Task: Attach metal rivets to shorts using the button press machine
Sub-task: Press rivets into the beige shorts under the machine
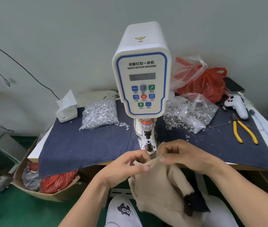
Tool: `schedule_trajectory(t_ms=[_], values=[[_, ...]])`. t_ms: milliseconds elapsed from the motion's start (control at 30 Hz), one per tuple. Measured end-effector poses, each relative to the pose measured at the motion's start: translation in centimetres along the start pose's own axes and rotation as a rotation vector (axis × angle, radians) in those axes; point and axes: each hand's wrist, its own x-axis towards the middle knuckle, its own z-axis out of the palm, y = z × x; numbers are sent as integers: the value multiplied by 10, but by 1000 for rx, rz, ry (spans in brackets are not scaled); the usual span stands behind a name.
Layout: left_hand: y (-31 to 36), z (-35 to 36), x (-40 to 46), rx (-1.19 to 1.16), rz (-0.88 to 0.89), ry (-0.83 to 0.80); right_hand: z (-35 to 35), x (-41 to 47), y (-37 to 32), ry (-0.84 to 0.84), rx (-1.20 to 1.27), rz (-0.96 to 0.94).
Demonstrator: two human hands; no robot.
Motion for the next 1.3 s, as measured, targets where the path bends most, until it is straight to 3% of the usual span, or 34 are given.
schedule_trajectory(t_ms=[67,167,467,667,1300], values=[[-6,-4,2,14,-65,20,1,2,9,48,167,35],[-17,-10,5,-53,-123,143,1,6,24,141,226,71],[-29,0,33,34,-217,507,1,39,59,537,17,143],[-36,3,33,84,-118,554,-6,46,61,546,27,153],[-47,2,36,134,-179,572,-8,50,66,559,49,177]])
